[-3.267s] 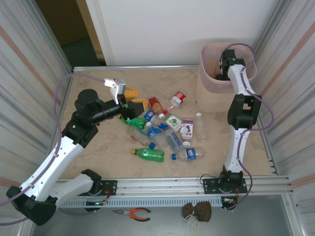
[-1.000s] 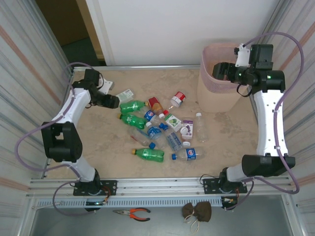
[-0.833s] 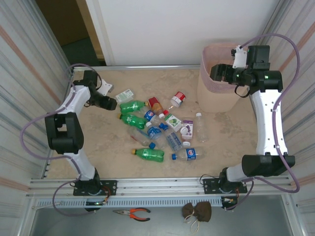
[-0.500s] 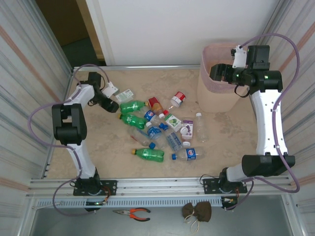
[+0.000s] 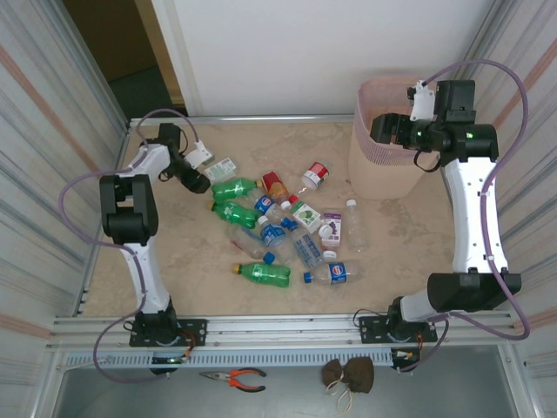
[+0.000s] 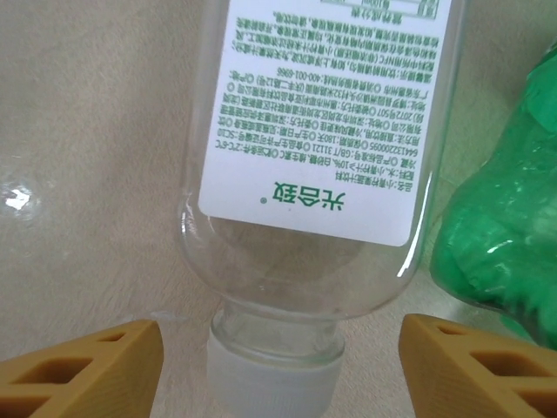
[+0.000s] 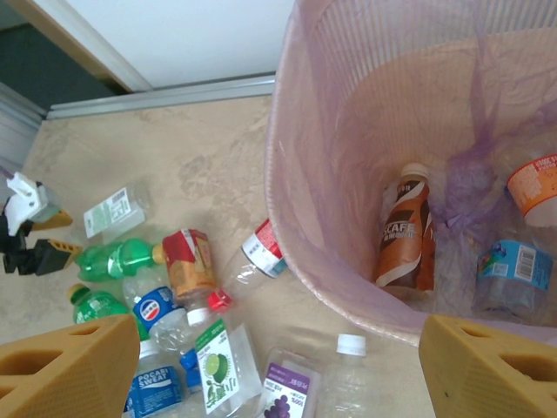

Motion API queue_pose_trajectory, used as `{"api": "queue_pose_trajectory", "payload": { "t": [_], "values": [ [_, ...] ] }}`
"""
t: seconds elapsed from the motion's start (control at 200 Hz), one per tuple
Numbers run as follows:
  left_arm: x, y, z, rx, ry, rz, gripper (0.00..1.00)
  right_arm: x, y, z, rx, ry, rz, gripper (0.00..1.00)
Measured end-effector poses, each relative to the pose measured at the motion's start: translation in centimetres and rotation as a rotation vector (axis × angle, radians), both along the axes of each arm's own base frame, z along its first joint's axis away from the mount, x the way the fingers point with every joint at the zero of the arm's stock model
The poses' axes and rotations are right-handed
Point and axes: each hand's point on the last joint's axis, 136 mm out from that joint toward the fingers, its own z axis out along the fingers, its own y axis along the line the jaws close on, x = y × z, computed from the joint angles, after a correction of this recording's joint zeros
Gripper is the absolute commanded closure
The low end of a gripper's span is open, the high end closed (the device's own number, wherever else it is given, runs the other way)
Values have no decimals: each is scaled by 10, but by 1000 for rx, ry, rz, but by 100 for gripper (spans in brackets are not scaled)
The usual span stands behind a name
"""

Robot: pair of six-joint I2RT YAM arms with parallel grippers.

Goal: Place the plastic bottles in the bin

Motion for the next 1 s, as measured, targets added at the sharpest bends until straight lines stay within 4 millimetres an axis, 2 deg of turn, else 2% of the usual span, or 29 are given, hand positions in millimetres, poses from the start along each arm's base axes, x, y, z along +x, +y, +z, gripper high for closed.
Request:
{"api": "queue_pose_trajectory", "payload": {
  "t": [0.12,0.235,0.361,0.546,0.847,1.002],
  "values": [
    [-3,0,-12,2,29,-8,32,0,0,0,0,0,0,18],
    [-3,2,-15,5,34,-6,34,0,0,0,0,1,0,18],
    [-3,5,-17,13,36,-5,43,0,0,-3,0,6,0,18],
    [-5,7,-26,27,57,0,52,0,0,-5,-2,14,-2,18],
    [-5,7,-26,26,57,7,67,-1,0,-5,-2,10,-2,18],
    [-4,7,-16,19,47,30,70,-4,0,-1,-1,-6,-3,18]
  ]
}}
